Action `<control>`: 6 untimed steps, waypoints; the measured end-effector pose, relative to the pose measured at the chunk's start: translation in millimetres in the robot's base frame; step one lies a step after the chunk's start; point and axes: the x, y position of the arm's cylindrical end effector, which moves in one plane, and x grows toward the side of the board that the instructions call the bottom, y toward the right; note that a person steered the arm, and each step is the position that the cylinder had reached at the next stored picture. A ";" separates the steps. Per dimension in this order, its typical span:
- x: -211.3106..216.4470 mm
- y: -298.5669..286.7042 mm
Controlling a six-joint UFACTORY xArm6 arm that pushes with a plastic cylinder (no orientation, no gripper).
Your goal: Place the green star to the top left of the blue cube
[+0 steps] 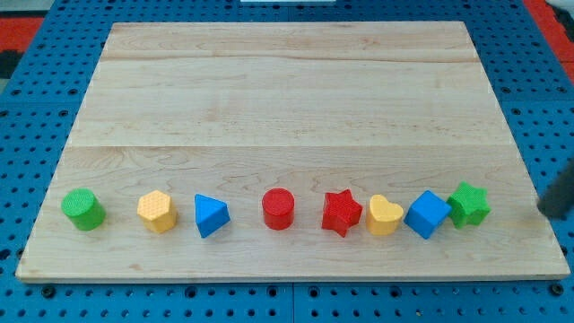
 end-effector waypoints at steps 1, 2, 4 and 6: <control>-6.1 -39.3; -52.9 -118.5; -98.5 -146.7; -42.5 -105.1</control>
